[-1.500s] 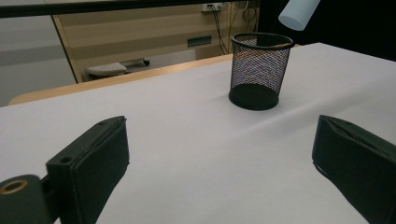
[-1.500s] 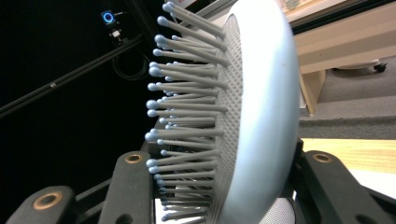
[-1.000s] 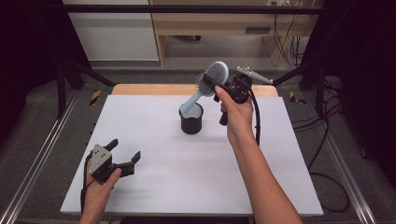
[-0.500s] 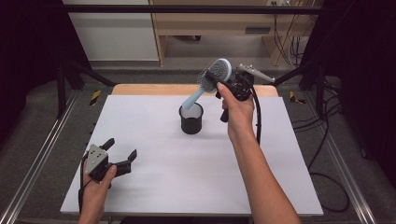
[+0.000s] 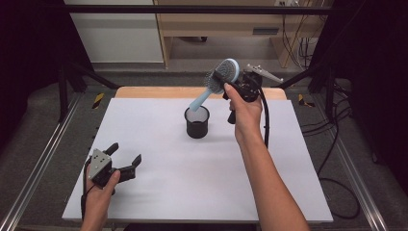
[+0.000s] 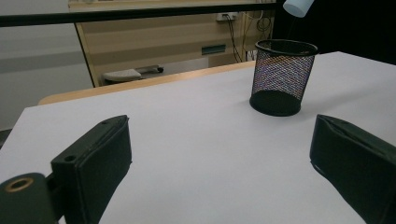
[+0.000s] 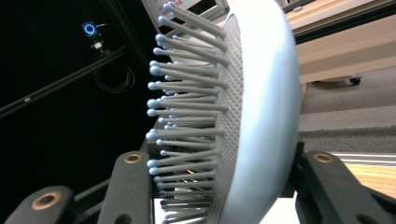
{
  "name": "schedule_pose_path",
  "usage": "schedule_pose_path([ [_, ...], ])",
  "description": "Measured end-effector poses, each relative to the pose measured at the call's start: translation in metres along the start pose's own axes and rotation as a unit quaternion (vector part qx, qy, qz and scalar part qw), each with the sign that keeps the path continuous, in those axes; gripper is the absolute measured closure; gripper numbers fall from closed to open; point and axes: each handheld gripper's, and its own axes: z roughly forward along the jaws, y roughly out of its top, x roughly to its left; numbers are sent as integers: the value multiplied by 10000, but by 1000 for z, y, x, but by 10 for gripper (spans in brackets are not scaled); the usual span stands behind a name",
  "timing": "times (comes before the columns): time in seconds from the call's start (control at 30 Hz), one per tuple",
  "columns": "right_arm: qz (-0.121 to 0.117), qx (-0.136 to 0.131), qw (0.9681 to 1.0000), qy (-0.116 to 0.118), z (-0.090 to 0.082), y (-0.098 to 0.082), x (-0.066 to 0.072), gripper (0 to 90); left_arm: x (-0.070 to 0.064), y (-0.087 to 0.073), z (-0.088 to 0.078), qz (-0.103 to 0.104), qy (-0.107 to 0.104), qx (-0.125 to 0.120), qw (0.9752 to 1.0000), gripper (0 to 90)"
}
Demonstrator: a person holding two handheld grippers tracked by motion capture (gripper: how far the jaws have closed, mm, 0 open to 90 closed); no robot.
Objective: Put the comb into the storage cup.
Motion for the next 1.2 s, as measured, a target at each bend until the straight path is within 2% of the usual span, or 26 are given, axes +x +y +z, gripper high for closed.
schedule_pose_path([
  [0.3,-72,46,9999,-94,2,-1,-4,540,-1,-1,1,-90,-70,17,9999,57],
  [0.53,-85,71,9998,-169,4,-2,-7,538,-1,-1,1,-82,-86,16,9999,57],
  [1.2,-369,264,9983,-368,15,-13,-8,534,-1,0,0,-46,-35,5,10000,57],
])
